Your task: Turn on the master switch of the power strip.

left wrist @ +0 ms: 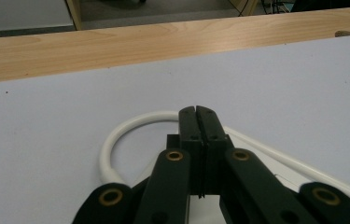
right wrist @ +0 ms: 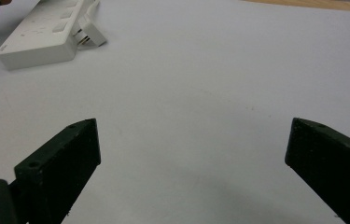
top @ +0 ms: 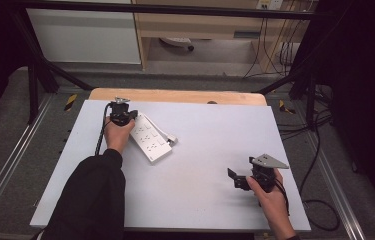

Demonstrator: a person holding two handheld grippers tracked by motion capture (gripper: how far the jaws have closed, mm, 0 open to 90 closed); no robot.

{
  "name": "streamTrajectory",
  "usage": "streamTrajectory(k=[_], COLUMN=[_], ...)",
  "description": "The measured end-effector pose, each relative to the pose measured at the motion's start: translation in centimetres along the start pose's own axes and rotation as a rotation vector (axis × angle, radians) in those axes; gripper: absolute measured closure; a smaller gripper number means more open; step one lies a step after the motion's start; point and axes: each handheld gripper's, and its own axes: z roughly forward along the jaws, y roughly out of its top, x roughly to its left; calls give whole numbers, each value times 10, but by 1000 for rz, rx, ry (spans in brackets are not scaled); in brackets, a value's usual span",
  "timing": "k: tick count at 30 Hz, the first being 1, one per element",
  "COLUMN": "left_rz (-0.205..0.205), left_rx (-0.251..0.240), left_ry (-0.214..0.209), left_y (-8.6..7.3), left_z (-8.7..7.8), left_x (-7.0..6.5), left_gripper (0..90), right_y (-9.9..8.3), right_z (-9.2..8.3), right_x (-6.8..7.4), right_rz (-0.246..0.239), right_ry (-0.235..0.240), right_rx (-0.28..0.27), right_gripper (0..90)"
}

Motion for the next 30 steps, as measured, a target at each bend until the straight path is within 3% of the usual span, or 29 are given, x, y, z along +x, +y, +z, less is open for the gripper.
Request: streamTrajectory(k=[30], left_rz=[24], left_rx=[13], left_ry=[5], left_y=[-3], left_z=[5], left_x=[-4], left_gripper=[900], right_y=[0], right_z=[0], right_x=[0], right_rz=[-1], right_ry=[2], right_rx=[0], right_gripper=[37])
